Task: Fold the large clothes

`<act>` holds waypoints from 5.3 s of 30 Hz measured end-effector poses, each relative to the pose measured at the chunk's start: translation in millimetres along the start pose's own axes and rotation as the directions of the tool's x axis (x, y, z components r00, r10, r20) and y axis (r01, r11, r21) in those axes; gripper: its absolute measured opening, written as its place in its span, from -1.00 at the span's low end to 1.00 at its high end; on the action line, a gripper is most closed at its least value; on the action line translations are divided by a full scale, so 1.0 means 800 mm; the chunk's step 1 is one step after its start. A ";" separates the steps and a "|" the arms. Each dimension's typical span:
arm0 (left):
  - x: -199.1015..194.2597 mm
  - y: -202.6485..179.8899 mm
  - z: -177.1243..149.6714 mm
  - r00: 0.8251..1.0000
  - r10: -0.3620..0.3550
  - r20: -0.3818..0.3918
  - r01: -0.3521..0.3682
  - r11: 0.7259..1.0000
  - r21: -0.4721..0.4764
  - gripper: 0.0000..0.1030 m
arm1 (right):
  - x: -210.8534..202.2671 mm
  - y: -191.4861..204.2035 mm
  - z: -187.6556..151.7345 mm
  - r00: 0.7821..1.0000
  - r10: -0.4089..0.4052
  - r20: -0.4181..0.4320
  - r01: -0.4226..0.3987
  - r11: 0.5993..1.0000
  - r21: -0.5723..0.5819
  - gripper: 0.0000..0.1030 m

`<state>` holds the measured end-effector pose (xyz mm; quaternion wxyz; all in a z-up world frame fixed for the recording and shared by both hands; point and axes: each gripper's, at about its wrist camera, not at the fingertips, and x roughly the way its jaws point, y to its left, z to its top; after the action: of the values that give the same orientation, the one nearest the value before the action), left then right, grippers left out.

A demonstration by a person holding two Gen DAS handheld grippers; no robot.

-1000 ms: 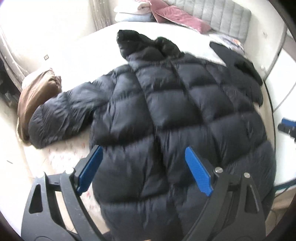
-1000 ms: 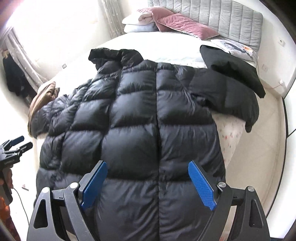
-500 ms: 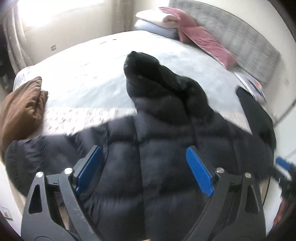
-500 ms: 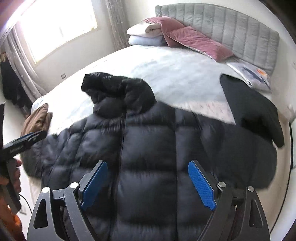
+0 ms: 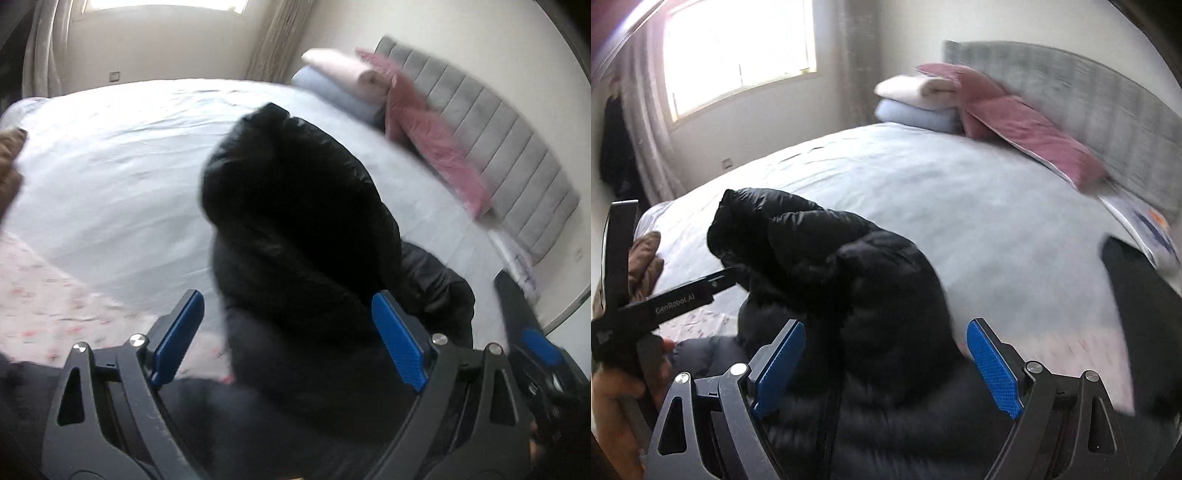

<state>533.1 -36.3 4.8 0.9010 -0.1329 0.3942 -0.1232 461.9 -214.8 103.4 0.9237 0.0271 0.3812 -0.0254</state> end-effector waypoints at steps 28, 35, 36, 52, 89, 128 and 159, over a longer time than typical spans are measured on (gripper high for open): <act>0.046 0.117 -0.040 0.997 -0.078 0.021 0.080 0.943 -0.322 -0.73 | 0.141 -0.187 -0.082 0.982 0.170 0.076 -0.175 0.696 0.697 -0.81; -0.010 0.042 0.015 0.993 0.047 0.111 -0.050 0.998 0.026 0.72 | 0.100 -0.168 -0.058 0.995 0.075 0.062 -0.097 0.825 0.557 -0.01; -0.007 0.032 0.024 0.991 0.077 0.110 -0.086 0.993 0.080 0.72 | 0.099 -0.168 -0.056 0.996 0.069 0.061 -0.091 0.836 0.541 0.06; -0.036 -0.081 0.041 0.975 -0.084 0.205 -0.012 0.904 0.427 -0.92 | 0.018 -0.120 -0.038 0.971 0.003 0.238 -0.053 0.977 0.205 0.76; -0.127 -0.056 0.016 0.978 -0.043 0.202 -0.053 0.891 0.451 0.09 | 0.057 -0.113 -0.051 0.995 -0.074 0.063 0.066 0.990 0.127 -0.86; 0.089 -0.080 -0.013 0.998 0.067 0.016 -0.068 0.917 0.394 0.15 | 0.161 -0.171 -0.069 0.970 0.242 0.022 -0.232 0.896 0.379 0.27; 0.158 -0.047 0.068 0.845 -0.269 -0.463 0.344 0.935 0.086 -0.23 | 0.175 -0.135 -0.085 0.991 0.071 -0.111 -0.043 0.972 0.229 0.32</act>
<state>652.4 -104.8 -32.5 0.7634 -0.0874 0.5511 -0.3253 505.9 -321.8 -46.7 0.8907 0.1446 0.4291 -0.0405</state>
